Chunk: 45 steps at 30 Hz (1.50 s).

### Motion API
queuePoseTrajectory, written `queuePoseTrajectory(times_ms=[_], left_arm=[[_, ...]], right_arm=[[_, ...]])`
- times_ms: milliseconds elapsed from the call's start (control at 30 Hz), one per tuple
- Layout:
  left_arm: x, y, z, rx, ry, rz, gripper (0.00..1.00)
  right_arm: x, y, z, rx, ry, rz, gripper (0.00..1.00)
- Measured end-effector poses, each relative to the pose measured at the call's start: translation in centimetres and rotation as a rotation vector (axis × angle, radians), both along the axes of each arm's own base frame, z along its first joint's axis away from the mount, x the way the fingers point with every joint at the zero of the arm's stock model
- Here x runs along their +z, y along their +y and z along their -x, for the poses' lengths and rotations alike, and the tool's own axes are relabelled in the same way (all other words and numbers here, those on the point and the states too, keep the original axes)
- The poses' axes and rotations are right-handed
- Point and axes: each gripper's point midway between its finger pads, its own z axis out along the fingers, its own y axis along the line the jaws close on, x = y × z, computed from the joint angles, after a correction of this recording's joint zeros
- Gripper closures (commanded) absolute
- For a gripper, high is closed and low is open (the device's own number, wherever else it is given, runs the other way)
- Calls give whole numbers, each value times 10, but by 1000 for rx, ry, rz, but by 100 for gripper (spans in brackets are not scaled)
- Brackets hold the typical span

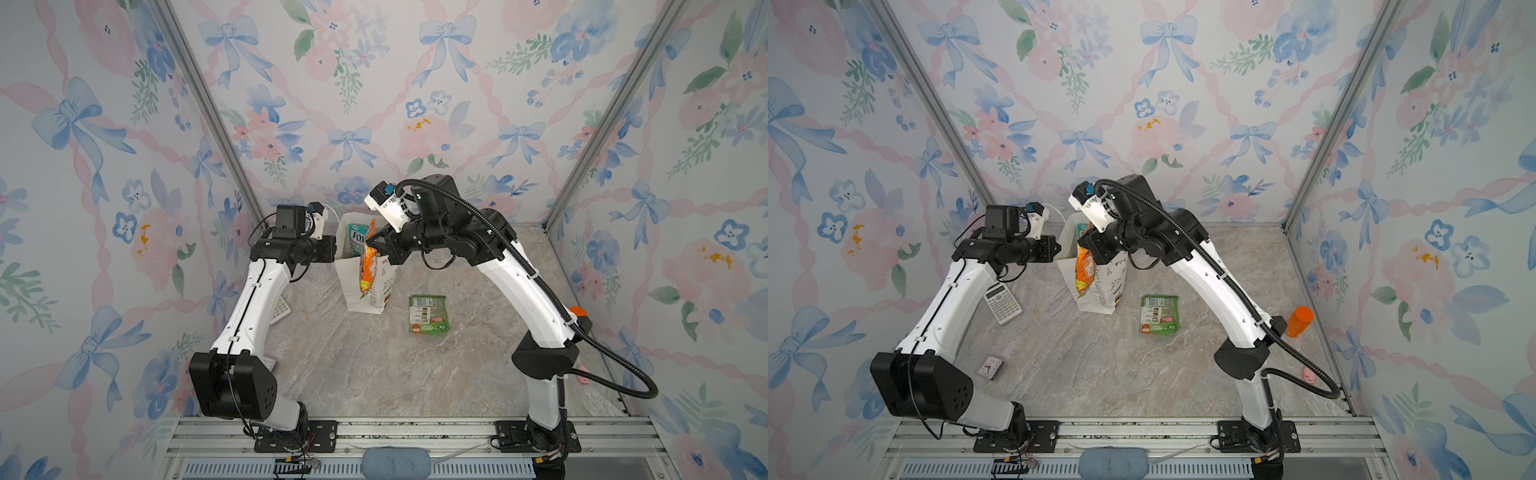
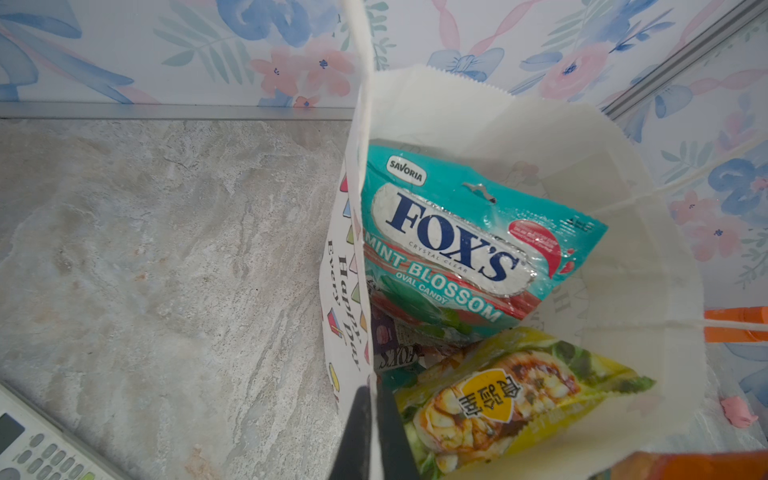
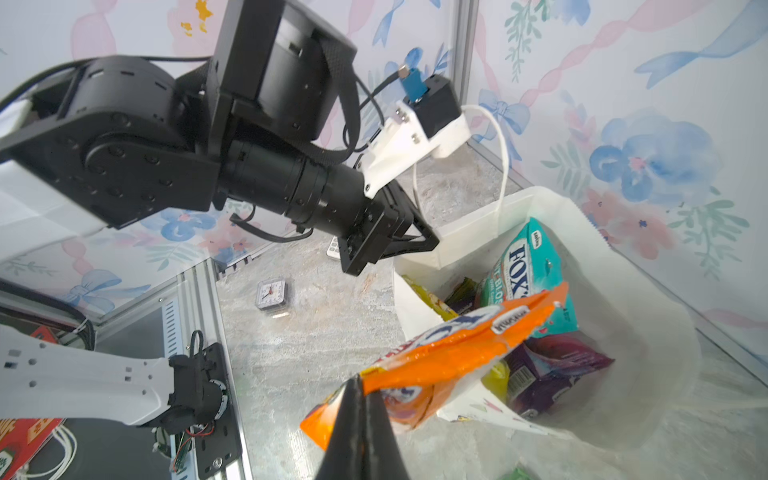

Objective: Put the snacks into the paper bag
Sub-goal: 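Lift the orange Fox's bag with the right gripper above the white bag, then lower the orange Fox's bag into the white bag with the right gripper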

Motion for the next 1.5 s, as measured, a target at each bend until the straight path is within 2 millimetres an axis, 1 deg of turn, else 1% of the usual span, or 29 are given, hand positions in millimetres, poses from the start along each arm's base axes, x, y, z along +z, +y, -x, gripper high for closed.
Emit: queuePoseTrajectory(times_ms=[200, 367, 633, 733, 833, 933, 1033, 1200, 1500], left_arm=[[0, 0, 0, 0, 0, 1, 100], [0, 0, 0, -1, 0, 1, 100], [0, 0, 0, 0, 1, 1, 100], [0, 0, 0, 0, 0, 1, 100], [0, 0, 0, 0, 0, 1, 100], [0, 0, 0, 1, 1, 1, 100], [0, 1, 0, 1, 0, 1, 100], [0, 1, 0, 1, 1, 1, 100], [0, 1, 0, 0, 1, 3, 100]], right_arm=[[14, -14, -27, -77, -4, -59, 100], [30, -19, -44, -122, -24, -131, 100], [54, -22, -60, -163, -57, -230, 100], [59, -21, -65, -177, -70, -250, 100], [58, -19, -71, -194, -78, -254, 100], [48, -18, -81, -228, -79, -233, 100], [32, -15, -92, -278, -94, -184, 100], [-1, -11, -108, -354, -111, -78, 100], [-64, 7, -133, -384, -68, 29, 100]])
